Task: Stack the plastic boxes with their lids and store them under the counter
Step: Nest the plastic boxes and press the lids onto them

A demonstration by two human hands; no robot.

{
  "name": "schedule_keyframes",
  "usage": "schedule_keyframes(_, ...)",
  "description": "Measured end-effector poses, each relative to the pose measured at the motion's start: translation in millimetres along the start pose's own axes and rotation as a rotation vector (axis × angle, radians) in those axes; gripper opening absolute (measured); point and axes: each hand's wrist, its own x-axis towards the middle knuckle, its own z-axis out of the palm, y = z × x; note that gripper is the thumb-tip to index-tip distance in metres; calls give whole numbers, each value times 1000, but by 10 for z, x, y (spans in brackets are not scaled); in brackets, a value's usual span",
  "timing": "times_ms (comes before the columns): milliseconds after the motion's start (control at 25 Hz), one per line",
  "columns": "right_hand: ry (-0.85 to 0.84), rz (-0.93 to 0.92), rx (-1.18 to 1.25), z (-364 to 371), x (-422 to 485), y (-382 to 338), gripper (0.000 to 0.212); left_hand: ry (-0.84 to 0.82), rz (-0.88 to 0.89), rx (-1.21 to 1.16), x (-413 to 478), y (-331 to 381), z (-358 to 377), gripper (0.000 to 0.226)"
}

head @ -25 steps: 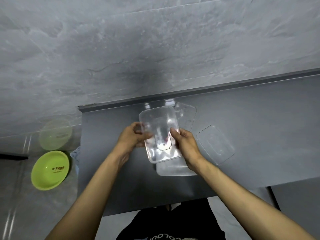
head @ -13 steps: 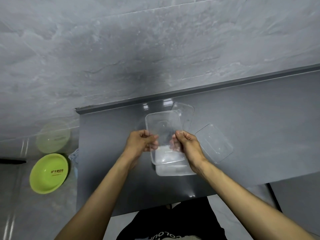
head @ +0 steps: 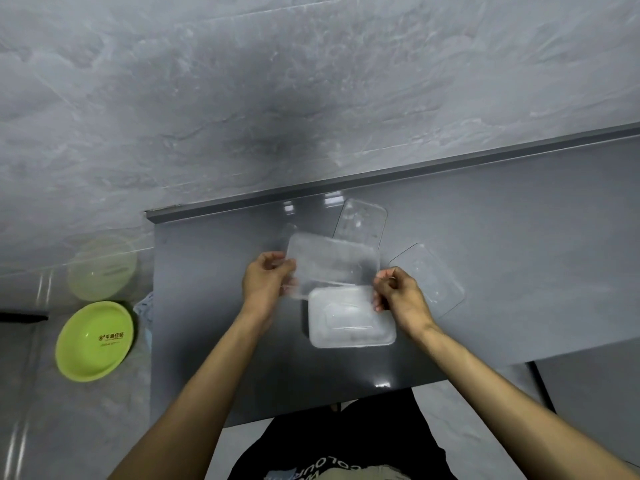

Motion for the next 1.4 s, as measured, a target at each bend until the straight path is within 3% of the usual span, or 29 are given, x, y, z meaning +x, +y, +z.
schedule_keyframes(160,41,-43,-442,-183,-3,209,13,-111,44,427,76,-247,-97,14)
schedule_keyframes(400,63,-174,-733,-257,-96,439,33,-204,88,608,13,-567,-6,11)
schedule_keyframes(560,49,-199,-912,-272,-111,473,42,-223,149,714,-20,-702,62,31)
schedule_keyframes(880,28,-166,-1033,-277,-57,502,42,-264,241,761,-55,-790,77,33)
schedule_keyframes(1080,-11,-146,-906,-260,-54,517,48,-249,310,739,-118,-797,120,41)
schedule_keyframes(1280,-49,-99,-823,-298,-21,574,51,-260,284,800,-154,-773,183,48)
schedule_keyframes(1400,-77,-66,-794,-343,26,591,49,-297,183,752,-143,-746,182,52)
